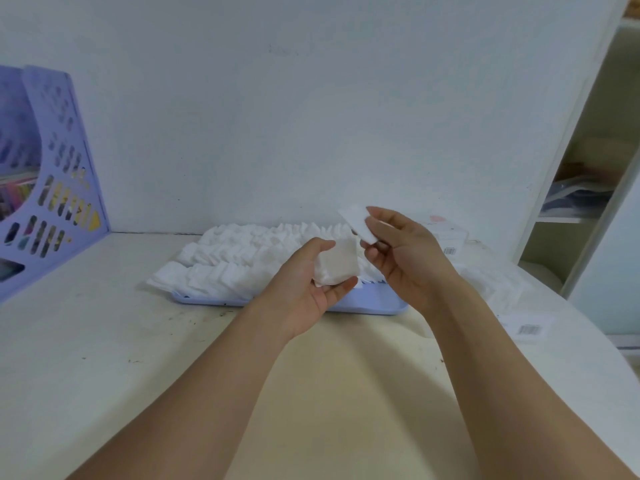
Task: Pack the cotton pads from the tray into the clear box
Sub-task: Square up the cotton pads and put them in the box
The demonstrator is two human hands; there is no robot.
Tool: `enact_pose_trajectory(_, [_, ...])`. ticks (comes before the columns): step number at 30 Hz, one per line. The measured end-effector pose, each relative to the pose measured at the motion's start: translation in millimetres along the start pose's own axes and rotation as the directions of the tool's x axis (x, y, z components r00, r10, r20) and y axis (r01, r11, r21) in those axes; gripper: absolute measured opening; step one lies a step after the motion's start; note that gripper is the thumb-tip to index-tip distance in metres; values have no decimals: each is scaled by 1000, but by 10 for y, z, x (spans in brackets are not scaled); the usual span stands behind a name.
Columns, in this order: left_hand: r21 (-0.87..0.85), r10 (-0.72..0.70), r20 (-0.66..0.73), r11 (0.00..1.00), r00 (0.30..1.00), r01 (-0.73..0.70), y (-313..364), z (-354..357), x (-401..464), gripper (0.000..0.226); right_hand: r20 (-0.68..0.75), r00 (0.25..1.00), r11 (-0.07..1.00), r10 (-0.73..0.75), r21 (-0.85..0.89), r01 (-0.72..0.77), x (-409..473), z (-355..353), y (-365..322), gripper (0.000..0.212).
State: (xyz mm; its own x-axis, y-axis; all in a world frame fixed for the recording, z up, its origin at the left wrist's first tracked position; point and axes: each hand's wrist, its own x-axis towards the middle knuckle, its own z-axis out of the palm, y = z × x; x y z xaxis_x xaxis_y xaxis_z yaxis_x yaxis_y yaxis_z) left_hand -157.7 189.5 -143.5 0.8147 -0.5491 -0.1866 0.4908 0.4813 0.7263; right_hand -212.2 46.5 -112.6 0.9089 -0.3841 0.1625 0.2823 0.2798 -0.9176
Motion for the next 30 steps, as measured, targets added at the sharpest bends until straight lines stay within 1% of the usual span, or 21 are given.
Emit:
enact_pose_trajectory(2, [-32,-7,-7,999,1000,7,-5,-10,13,40,24,1000,1000,-8,-11,8,-13,22,21,21])
enact_pose_trajectory(3, [-51,-9,-3,999,1000,9,-5,-18,17,39,7,1000,999,-24,-42,24,-20,40,38,24])
enact_pose_trajectory(5, [-78,-6,22,997,1000,8,-7,-33,19,35,-67,991,978,-119,-179,105,-24,73,75,24])
enact_pose_trajectory(7, [-107,-5,54,994,999,11,-5,-37,17,32,-105,965,912,-242,-363,189,-24,93,123,23])
enact_pose_trajectory(9, [-152,-10,88,988,996,23,-12,-27,5,36,-130,937,838,-324,-500,221,-28,117,180,19])
enact_pose_trajectory(10, [-176,-11,105,984,994,29,-17,-23,-2,38,-158,926,824,-342,-525,214,-31,131,212,16])
enact_pose_trajectory(12, [-213,-8,133,976,991,37,-30,-16,-17,40,-237,908,837,-346,-515,185,-36,155,261,12])
enact_pose_trajectory(15, [-238,2,147,971,989,34,-47,1,-34,43,-312,870,835,-382,-519,181,-45,182,304,14])
enact_pose_trajectory(20, [-232,21,141,973,990,12,-80,39,-54,47,-348,815,791,-464,-577,205,-87,255,348,10])
enact_pose_trajectory(24, [-254,21,172,967,985,24,-91,46,-62,52,-357,783,768,-510,-599,227,-121,307,405,7])
enact_pose_trajectory(26, [-284,27,189,958,982,28,-82,49,-65,52,-348,792,768,-502,-600,223,-124,309,410,11])
enact_pose_trajectory(29, [-310,31,200,950,979,33,-67,38,-57,59,-290,855,780,-430,-597,189,-125,295,395,25])
enact_pose_trajectory(30, [-313,33,203,949,979,33,-66,35,-53,62,-284,863,787,-418,-588,188,-118,285,390,26])
